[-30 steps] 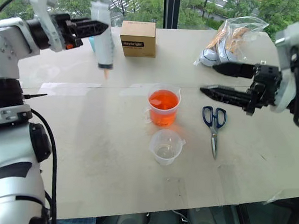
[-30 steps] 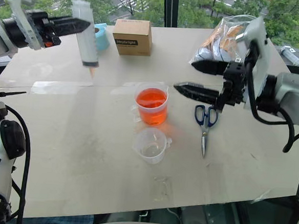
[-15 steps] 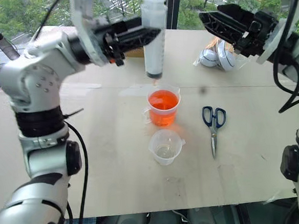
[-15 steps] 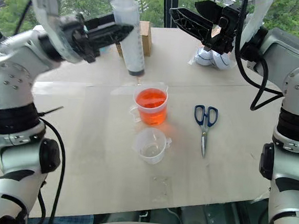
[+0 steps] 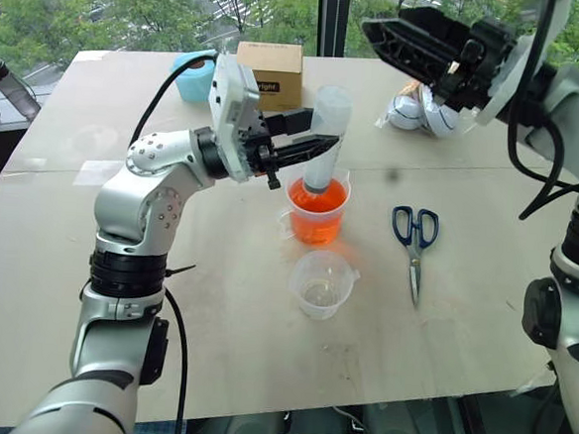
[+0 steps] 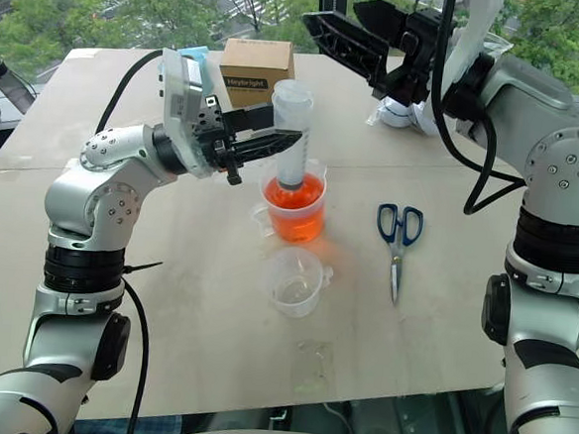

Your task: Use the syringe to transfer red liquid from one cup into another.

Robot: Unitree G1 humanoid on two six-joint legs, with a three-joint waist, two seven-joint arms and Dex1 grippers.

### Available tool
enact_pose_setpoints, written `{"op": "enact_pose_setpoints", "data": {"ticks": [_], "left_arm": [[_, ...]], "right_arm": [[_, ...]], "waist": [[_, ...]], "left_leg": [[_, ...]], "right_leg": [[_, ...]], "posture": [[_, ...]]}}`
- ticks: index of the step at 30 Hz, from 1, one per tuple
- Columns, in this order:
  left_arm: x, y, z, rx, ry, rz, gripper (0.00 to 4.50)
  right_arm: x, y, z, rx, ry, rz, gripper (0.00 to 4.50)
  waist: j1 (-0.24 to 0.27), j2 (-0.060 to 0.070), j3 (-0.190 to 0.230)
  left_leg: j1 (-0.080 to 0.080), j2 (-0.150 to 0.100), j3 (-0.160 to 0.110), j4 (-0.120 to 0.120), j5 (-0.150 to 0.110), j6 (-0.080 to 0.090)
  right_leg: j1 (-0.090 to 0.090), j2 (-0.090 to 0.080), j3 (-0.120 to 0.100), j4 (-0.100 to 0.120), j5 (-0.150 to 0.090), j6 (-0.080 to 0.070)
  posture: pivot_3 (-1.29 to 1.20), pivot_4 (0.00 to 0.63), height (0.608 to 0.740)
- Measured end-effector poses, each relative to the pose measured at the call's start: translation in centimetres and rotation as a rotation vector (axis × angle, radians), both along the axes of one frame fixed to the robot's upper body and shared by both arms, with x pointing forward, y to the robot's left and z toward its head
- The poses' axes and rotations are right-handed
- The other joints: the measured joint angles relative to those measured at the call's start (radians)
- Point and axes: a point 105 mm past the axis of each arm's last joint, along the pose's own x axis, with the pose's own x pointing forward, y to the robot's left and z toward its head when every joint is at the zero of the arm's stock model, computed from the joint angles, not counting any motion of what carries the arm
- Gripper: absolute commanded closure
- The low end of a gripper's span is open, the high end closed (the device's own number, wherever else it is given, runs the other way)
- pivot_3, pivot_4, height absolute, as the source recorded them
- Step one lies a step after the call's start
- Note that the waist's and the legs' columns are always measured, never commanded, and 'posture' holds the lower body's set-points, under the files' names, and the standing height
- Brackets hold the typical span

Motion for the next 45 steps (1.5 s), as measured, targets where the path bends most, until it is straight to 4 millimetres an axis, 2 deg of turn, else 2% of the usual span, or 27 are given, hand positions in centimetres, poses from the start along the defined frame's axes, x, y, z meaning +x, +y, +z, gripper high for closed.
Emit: {"op": "enact_pose_setpoints", "data": {"ticks": [5,11,14,16,18,19,31,45], "left_arm": [[0.2,0.0,-0.4,-0.008,0.016,-0.001,3.14],[0.2,-0.3,-0.5,-0.022,0.025,-0.019,3.14],[0.2,-0.4,-0.5,-0.025,0.027,-0.022,3.14],[0.2,-0.4,-0.5,-0.024,0.027,-0.022,3.14],[0.2,-0.3,-0.5,-0.023,0.028,-0.024,3.14],[0.2,-0.3,-0.5,-0.023,0.03,-0.024,3.14],[0.2,-0.4,-1.2,-0.019,0.051,-0.023,3.14],[0.3,0.2,-0.7,-0.04,0.01,0.003,3.14]], "right_arm": [[0.4,1.9,-3.3,-0.087,0.045,0.019,0.0],[0.3,2.7,-3.7,-0.095,0.006,0.037,0.0],[0.3,3.0,-3.9,-0.104,0.0,0.041,0.77],[0.2,3.1,-4.1,-0.114,0.0,0.054,1.85],[0.2,3.1,-4.2,-0.126,0.002,0.056,2.8],[0.2,3.1,-4.3,-0.129,0.001,0.058,3.13],[0.4,3.1,-4.6,-0.169,0.028,0.064,3.13],[1.1,3.6,-3.5,-0.131,0.068,0.069,3.13]], "waist": [[-0.001,0.0,0.0],[0.0,0.0,0.0],[-0.001,0.0,0.0],[-0.001,0.0,0.0],[-0.001,0.0,0.0],[-0.001,0.0,0.0],[-0.001,0.0,0.0],[-0.002,0.0,0.0]], "left_leg": [[0.0,0.0,0.0,0.0,0.0,0.0],[0.0,0.0,0.0,0.0,0.0,0.0],[0.0,0.0,0.0,0.0,0.0,0.0],[0.0,0.0,0.0,0.0,0.0,0.0],[0.0,0.0,0.0,0.0,0.0,0.0],[0.0,0.0,0.0,0.0,0.0,0.0],[0.0,0.0,0.0,0.0,0.0,0.0],[0.0,0.0,0.0,0.0,0.0,0.0]], "right_leg": [[0.0,0.0,0.0,0.0,0.0,0.0],[0.0,0.0,-0.001,0.0,0.0,0.0],[0.0,0.001,-0.001,0.0,0.0,0.0],[0.0,0.001,-0.001,0.0,0.0,0.0],[0.0,0.001,-0.001,0.0,0.0,0.0],[0.0,0.001,-0.001,0.0,0.0,0.0],[0.0,0.001,-0.001,0.0,0.0,0.0],[0.0,0.001,-0.001,0.0,0.0,0.0]], "posture": [[0.0,0.15,0.74],[0.0,0.15,0.74],[0.0,0.15,0.74],[0.0,0.15,0.74],[0.0,0.15,0.74],[0.0,0.15,0.74],[0.0,0.15,0.74],[0.0,0.15,0.74]]}}
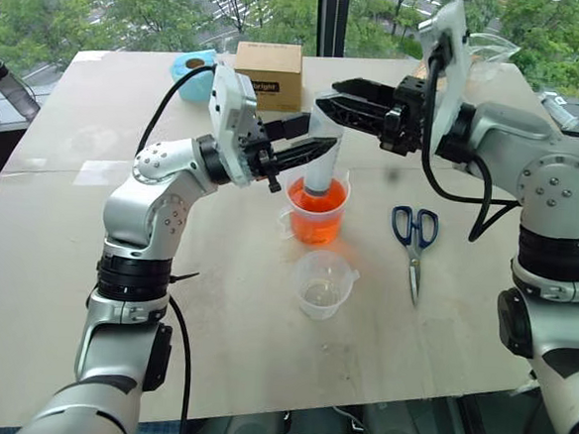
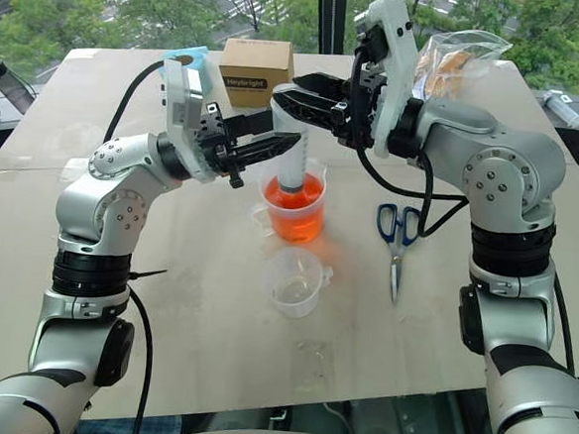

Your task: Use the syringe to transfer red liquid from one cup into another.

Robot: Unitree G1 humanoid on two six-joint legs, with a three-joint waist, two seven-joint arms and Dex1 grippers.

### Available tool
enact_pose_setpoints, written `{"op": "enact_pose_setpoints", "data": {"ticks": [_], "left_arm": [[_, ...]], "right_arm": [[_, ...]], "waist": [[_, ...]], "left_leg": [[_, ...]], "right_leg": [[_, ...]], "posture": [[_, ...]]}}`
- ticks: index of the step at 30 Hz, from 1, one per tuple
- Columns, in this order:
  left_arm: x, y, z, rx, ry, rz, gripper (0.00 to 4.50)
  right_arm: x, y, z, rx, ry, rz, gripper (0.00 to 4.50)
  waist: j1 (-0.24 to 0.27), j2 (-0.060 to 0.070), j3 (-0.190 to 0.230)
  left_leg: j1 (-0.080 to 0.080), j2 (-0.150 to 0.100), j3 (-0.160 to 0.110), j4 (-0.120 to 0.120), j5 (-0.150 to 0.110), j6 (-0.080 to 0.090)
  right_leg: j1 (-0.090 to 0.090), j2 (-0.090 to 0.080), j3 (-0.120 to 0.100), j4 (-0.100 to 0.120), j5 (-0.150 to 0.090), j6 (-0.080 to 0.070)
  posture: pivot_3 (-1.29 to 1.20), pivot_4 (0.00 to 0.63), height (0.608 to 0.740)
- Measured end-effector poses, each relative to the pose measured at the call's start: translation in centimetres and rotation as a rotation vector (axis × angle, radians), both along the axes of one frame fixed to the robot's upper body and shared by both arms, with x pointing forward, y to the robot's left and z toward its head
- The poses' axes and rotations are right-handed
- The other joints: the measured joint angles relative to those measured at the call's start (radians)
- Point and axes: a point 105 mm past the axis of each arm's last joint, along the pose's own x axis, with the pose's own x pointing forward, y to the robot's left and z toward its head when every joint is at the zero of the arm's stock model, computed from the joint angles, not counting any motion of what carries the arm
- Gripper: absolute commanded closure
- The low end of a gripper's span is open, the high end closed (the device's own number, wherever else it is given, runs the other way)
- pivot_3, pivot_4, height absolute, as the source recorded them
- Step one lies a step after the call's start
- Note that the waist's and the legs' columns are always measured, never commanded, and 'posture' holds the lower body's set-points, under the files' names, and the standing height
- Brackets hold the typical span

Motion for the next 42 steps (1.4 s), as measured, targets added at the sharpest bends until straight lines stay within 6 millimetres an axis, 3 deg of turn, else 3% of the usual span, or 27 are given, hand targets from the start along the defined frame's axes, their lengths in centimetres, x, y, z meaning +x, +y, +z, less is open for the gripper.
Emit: {"op": "enact_pose_setpoints", "data": {"ticks": [10,29,32,35,42], "left_arm": [[0.7,0.9,0.0,-0.015,0.007,0.05,3.14],[1.1,0.3,-0.3,-0.017,0.009,0.041,3.14],[1.0,0.2,-0.2,-0.019,0.006,0.035,3.14],[0.8,-0.7,-0.9,0.003,0.023,-0.007,3.14],[0.9,-0.8,-0.4,-0.032,0.034,-0.013,3.14]], "right_arm": [[1.2,0.6,0.8,0.097,0.073,-0.03,3.13],[1.3,-0.3,1.5,0.107,0.041,-0.058,3.13],[1.3,-0.5,1.7,0.105,0.025,-0.063,1.62],[1.6,-2.4,3.3,0.16,-0.032,-0.122,0.19],[0.7,-4.9,5.6,0.254,-0.073,-0.1,0.19]], "waist": [[-0.002,0.0,0.0],[-0.013,0.0,0.0],[-0.015,0.0,0.0],[-0.013,0.0,0.0],[-0.021,0.0,0.0]], "left_leg": [[0.0,0.0,0.0,0.0,0.0,0.0],[0.0,0.0,0.0,0.0,0.0,0.0],[0.0,0.0,0.0,0.0,0.0,0.0],[0.0,-0.001,-0.001,0.0,0.0,0.0],[0.0,0.0,0.0,-0.001,0.0,0.0]], "right_leg": [[0.0,0.0,-0.001,0.0,0.0,0.0],[0.0,0.0,0.0,0.0,0.0,0.0],[0.0,0.0,0.0,0.0,0.0,0.0],[0.0,0.0,0.0,0.0,0.0,0.0],[0.0,0.0,0.0,0.0,0.0,0.0]], "posture": [[0.0,0.15,0.74],[0.0,0.15,0.74],[0.0,0.15,0.74],[0.0,0.15,0.74],[0.0,0.15,0.74]]}}
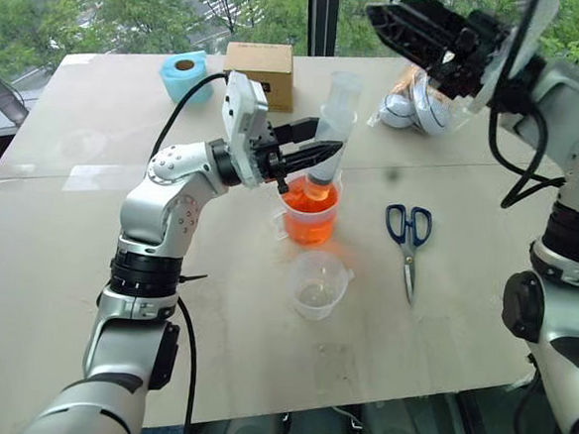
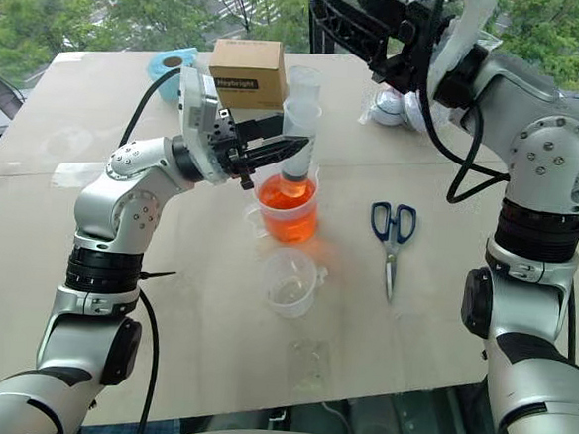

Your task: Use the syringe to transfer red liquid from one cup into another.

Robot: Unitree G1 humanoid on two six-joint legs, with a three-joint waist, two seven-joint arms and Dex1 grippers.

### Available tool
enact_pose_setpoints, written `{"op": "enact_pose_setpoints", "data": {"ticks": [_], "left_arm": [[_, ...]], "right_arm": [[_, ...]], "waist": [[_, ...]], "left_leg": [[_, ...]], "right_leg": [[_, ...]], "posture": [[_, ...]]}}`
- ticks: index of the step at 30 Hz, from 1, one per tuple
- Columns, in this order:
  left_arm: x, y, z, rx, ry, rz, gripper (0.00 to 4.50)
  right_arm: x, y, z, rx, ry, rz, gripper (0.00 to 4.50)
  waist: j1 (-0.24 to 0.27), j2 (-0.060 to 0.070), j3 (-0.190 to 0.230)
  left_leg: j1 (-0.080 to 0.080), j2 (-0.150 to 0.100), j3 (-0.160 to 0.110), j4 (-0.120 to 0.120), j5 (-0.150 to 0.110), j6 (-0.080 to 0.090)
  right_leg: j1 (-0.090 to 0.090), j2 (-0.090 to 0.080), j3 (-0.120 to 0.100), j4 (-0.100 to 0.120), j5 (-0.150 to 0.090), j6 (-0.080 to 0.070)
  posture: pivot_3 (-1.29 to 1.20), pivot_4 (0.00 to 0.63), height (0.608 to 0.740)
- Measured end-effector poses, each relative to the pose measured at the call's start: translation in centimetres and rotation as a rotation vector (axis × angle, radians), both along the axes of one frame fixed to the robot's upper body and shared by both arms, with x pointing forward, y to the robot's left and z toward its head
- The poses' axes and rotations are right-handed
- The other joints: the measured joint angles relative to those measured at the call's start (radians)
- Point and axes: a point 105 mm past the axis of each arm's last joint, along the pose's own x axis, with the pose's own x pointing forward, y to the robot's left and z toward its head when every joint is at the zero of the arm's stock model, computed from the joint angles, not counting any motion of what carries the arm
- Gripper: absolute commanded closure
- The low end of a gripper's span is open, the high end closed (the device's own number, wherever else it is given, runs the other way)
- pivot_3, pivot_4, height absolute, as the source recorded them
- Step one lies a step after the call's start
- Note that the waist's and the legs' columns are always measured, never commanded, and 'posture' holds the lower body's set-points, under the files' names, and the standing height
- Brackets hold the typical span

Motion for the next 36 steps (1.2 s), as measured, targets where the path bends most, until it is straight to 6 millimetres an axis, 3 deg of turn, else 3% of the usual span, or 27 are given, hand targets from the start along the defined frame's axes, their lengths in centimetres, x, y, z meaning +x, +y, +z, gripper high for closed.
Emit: {"op": "enact_pose_setpoints", "data": {"ticks": [6,14,20,31,33,36], "left_arm": [[-0.2,0.8,2.5,-0.053,-0.032,0.002,3.14],[-1.3,1.2,3.8,-0.06,-0.043,-0.03,3.14],[-3.4,0.5,4.9,-0.102,-0.029,-0.124,3.14],[-8.6,-0.9,3.2,-0.101,0.143,-0.398,3.14],[-9.0,-0.8,2.9,-0.084,0.15,-0.4,3.14],[-9.8,-0.5,1.7,-0.056,0.178,-0.396,3.14]], "right_arm": [[-0.7,-1.9,0.7,0.063,-0.015,0.005,0.19],[-1.0,-5.3,-8.1,-0.042,0.063,-0.021,0.19],[-1.9,-6.1,-10.3,-0.133,0.029,-0.038,0.19],[-2.4,-6.4,-9.9,-0.101,0.07,0.0,0.19],[-2.5,-6.3,-9.3,-0.107,0.058,0.006,0.19],[-3.0,-6.2,-6.8,-0.095,-0.002,0.02,0.19]], "waist": [[0.001,0.0,0.0],[0.01,0.0,0.0],[0.005,0.0,0.0],[0.008,0.0,0.0],[0.008,0.0,0.0],[0.007,0.0,0.0]], "left_leg": [[0.0,0.0,0.0,0.0,0.0,0.0],[-0.001,0.0,-0.001,0.0,0.0,0.0],[0.001,0.0,-0.001,0.0,0.0,0.0],[0.003,0.0,-0.001,0.001,0.0,0.0],[0.004,0.0,-0.001,0.0,0.0,0.0],[0.006,0.0,0.0,0.0,0.0,0.0]], "right_leg": [[0.0,0.0,0.0,0.0,0.0,0.0],[0.0,0.0,0.002,-0.001,0.0,0.0],[0.001,0.0,0.003,0.0,0.0,0.0],[0.004,-0.004,0.003,-0.001,0.0,0.0],[0.004,-0.004,0.004,-0.001,0.0,0.0],[0.005,-0.004,0.004,-0.002,0.0,0.0]], "posture": [[0.0,0.15,0.74],[0.0,0.15,0.74],[0.0,0.15,0.74],[0.0,0.15,0.74],[0.0,0.15,0.74],[0.0,0.15,0.74]]}}
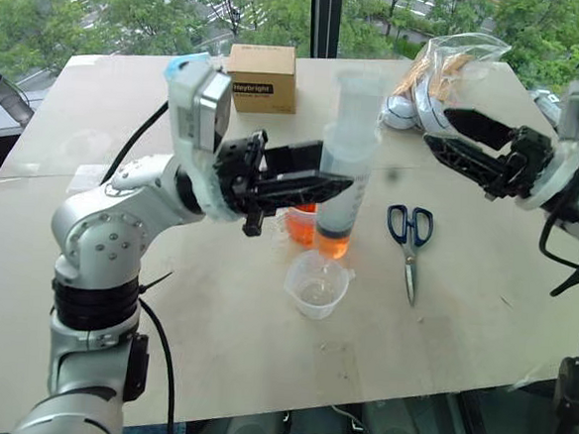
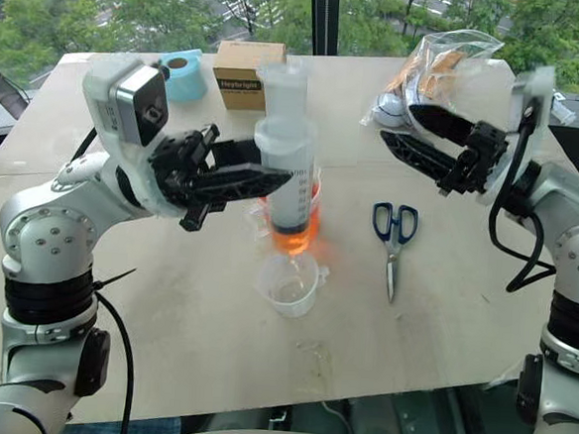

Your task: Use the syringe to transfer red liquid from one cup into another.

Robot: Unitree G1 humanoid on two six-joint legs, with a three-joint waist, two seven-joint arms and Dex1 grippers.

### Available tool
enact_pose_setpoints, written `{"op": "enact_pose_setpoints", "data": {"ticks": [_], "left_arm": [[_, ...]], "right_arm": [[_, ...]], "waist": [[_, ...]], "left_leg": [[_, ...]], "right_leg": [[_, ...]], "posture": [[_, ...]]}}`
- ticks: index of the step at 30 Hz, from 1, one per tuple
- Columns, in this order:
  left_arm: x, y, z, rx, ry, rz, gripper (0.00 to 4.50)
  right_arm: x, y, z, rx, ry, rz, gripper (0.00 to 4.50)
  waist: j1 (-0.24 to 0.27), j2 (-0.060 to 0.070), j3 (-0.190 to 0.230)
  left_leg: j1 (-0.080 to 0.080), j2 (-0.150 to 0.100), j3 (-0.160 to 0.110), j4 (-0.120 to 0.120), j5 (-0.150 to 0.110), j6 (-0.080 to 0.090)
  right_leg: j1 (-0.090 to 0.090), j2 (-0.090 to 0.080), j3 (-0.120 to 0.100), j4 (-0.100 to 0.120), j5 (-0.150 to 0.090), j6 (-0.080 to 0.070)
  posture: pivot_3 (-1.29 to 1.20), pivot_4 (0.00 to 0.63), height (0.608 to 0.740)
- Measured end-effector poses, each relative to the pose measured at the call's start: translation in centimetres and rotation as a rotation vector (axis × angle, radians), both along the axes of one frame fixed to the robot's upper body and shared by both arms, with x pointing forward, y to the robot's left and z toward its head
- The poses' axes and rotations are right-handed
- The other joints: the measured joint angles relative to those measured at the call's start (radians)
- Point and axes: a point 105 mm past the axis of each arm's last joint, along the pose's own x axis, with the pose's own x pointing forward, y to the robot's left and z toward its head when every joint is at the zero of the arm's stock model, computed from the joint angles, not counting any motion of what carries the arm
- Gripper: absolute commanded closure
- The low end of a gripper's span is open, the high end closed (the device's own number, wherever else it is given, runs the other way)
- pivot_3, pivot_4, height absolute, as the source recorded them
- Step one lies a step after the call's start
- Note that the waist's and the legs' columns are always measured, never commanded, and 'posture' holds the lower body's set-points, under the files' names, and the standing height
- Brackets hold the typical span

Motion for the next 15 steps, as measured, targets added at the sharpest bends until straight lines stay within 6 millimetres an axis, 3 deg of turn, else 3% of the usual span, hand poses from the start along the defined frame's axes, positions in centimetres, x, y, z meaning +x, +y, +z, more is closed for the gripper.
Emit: {"op": "enact_pose_setpoints", "data": {"ticks": [9,15], "left_arm": [[-0.3,-0.1,-1.9,0.024,-0.022,0.036,3.14],[-0.4,-0.4,-2.5,0.045,-0.048,0.04,3.14]], "right_arm": [[-3.8,2.5,3.5,0.082,0.006,0.278,0.19],[-6.2,4.6,3.0,0.007,0.054,0.407,0.19]], "waist": [[0.016,0.0,0.0],[0.022,0.0,0.0]], "left_leg": [[0.005,0.0,0.0,-0.001,0.0,0.0],[0.005,0.0,-0.001,-0.001,0.0,0.001]], "right_leg": [[0.006,0.0,0.0,-0.006,0.0,0.0],[0.008,0.0,-0.001,-0.008,0.0,0.0]], "posture": [[0.0,0.15,0.74],[0.0,0.15,0.74]]}}
